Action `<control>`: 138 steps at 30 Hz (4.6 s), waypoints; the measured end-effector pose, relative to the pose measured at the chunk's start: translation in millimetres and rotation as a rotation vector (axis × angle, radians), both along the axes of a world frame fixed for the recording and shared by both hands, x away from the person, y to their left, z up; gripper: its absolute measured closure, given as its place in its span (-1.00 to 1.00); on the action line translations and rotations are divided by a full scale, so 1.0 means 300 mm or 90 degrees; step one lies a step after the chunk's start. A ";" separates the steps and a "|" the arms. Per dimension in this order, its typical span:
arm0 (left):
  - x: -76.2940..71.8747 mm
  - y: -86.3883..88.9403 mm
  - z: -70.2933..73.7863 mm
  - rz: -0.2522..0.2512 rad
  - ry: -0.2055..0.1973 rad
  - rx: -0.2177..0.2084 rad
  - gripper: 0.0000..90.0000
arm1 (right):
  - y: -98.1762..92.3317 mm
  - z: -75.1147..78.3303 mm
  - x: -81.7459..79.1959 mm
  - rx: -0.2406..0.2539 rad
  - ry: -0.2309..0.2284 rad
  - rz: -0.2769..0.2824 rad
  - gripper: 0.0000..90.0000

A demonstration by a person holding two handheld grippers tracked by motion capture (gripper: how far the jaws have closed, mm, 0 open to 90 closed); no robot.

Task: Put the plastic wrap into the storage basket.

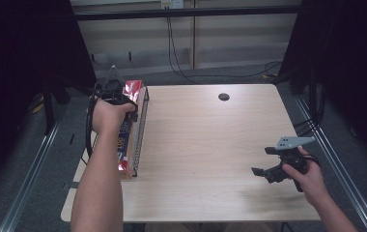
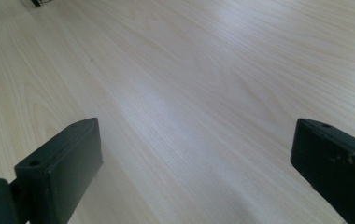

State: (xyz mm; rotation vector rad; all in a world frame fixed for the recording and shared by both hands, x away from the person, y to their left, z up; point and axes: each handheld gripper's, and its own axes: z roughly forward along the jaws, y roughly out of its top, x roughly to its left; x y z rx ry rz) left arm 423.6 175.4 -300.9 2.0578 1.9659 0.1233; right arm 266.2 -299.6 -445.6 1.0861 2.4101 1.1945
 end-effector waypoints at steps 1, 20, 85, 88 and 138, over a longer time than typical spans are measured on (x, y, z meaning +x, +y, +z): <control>0.002 0.002 -0.002 0.001 0.001 -0.002 -0.02 | 0.003 -0.001 0.000 -0.003 -0.003 -0.001 -0.96; 0.045 0.027 -0.027 0.002 0.004 0.007 -0.02 | 0.003 -0.004 0.008 0.001 -0.003 -0.004 -0.96; 0.133 0.149 -0.197 0.025 0.019 0.014 -0.03 | 0.021 -0.009 0.011 0.004 0.000 -0.002 -0.96; 0.138 0.147 -0.212 0.029 0.021 0.014 -0.03 | 0.022 -0.007 0.010 0.004 0.000 -0.002 -0.96; 0.168 0.151 -0.309 0.022 0.044 0.015 -0.04 | 0.028 -0.012 0.010 0.000 0.006 0.002 -0.96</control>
